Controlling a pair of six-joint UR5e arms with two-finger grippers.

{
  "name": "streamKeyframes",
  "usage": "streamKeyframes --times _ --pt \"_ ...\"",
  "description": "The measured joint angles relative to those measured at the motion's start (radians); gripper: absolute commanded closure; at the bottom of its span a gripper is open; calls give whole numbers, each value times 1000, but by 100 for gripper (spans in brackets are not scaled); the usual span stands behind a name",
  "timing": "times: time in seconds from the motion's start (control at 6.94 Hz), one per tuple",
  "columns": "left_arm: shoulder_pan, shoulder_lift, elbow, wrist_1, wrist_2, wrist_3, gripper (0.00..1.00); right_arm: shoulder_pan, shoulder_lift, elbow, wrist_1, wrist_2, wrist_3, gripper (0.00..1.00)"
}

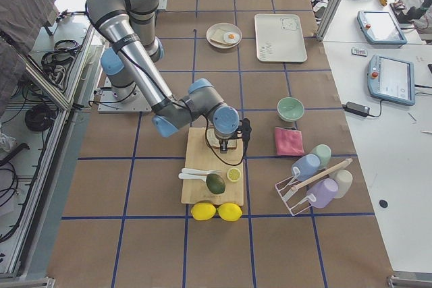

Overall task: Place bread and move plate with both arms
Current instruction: 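Lower the right gripper and grasp the bread slice on the cutting board, then lift the bread slice off the board with the right gripper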

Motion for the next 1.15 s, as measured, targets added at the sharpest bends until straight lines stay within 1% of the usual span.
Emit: streamKeyframes --times 0.14,0.29,0.43,0.58,0.72,1.01,1.15 --pt "0 0 0 0 -1 0 0 -1 21 9 -30 -1 4 17" --pt "0 0 0 0 -2 0 0 -2 30 14 -41 -2 16 27" --pt "1 0 0 0 -3 0 0 -2 33 16 -44 -2 30 46" --pt "1 0 0 0 -3 0 0 -2 34 18 -43 -3 38 68" --pt "1 0 0 -1 -3 0 0 -2 35 19 -41 -12 39 100" --pt "1 0 0 0 -3 0 0 -2 36 19 -35 -98 40 100" --pt "2 0 0 -1 -2 0 0 -2 34 19 -34 -126 40 100"
